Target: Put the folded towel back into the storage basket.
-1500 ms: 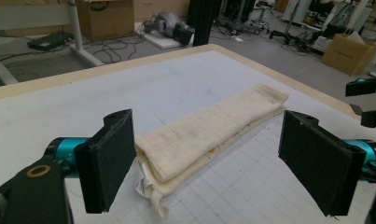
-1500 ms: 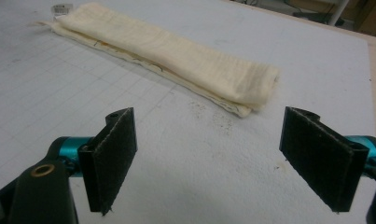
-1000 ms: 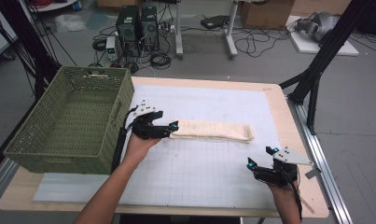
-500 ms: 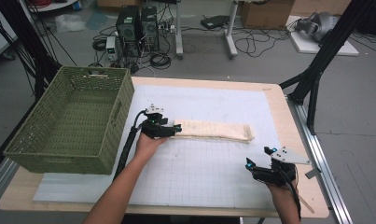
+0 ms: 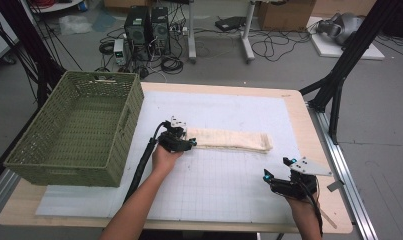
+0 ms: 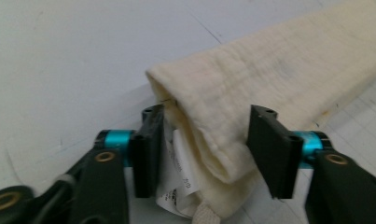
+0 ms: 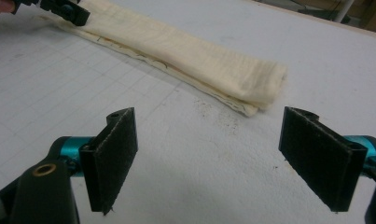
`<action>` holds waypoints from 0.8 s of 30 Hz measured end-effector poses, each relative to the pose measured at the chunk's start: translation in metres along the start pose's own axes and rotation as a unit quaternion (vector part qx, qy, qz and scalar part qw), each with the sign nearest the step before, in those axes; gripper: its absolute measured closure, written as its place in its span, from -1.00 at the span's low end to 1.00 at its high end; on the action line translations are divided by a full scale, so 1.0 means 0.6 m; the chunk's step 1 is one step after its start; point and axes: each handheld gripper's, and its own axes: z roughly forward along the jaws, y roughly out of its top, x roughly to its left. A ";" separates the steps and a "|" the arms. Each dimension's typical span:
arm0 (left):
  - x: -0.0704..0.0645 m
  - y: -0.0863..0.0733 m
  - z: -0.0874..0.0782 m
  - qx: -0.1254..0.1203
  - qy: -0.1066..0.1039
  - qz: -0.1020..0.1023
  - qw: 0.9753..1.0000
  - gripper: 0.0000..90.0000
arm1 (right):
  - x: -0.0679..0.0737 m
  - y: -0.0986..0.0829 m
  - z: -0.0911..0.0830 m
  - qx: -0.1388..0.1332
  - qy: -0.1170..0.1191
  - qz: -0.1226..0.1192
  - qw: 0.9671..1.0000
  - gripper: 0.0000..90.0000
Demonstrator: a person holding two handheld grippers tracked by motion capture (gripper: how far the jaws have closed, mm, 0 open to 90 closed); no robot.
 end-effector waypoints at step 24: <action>-0.004 0.001 -0.016 -0.029 -0.038 0.025 0.999 0.81 | -0.026 0.034 0.053 -0.017 -0.006 0.015 1.000 -0.65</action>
